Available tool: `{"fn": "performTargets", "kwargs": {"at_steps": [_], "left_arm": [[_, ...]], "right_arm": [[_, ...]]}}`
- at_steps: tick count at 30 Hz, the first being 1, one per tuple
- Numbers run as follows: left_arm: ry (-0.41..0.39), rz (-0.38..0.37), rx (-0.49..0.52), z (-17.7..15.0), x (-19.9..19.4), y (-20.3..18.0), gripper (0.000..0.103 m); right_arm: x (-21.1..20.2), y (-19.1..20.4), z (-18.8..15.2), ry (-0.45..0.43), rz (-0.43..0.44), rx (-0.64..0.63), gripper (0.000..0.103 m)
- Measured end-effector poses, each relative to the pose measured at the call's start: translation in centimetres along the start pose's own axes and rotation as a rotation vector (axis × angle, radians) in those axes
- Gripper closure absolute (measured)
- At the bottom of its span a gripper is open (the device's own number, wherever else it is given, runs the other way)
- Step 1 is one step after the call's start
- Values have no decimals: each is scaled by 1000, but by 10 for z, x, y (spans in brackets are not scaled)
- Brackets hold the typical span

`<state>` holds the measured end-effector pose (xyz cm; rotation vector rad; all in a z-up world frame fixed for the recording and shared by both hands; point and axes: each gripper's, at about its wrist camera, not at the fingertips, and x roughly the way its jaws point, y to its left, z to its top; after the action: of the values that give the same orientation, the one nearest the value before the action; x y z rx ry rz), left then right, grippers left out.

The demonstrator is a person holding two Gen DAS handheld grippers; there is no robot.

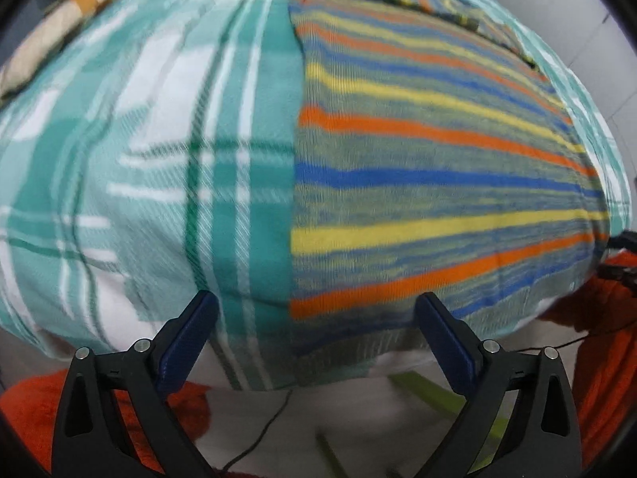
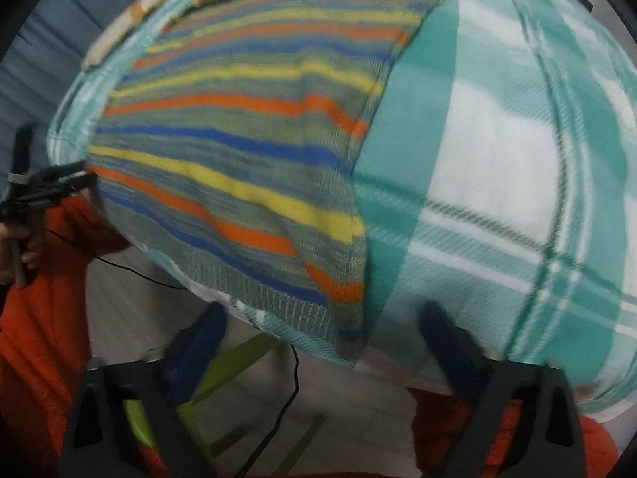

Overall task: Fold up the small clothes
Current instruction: 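Lower both grippers onto the sweater hem and close them on it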

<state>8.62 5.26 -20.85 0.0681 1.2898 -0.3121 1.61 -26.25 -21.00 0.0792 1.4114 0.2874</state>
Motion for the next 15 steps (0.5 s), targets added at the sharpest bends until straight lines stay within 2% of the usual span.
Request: {"fn": "performTargets", "kwargs": {"at_steps": [1, 2, 3, 4, 5, 8, 10, 12, 15], "left_arm": [[18, 1, 12, 0, 3, -2, 11], [30, 4, 31, -2, 5, -6, 26], [40, 10, 48, -3, 6, -9, 46], [51, 7, 55, -4, 6, -11, 64], [77, -27, 48, -5, 7, -11, 99], [106, -118, -17, -7, -1, -2, 100], [106, -235, -76, -4, -14, 7, 101], [71, -318, -113, 6, -32, 13, 101], [-16, -428, -183, 44, -55, 22, 101]], "right_arm": [[6, 2, -1, 22, 17, -2, 37], [11, 4, -2, 43, 31, -8, 55], [14, 6, -3, 57, 45, -10, 71], [13, 5, -5, 57, 62, 5, 93], [12, 3, -5, 56, 78, 22, 96], [-4, -8, -8, 34, 188, 107, 96], [-21, -14, -7, -1, 288, 154, 96], [-39, -23, -2, -62, 396, 213, 96], [-60, -42, 18, -179, 543, 306, 96]]}}
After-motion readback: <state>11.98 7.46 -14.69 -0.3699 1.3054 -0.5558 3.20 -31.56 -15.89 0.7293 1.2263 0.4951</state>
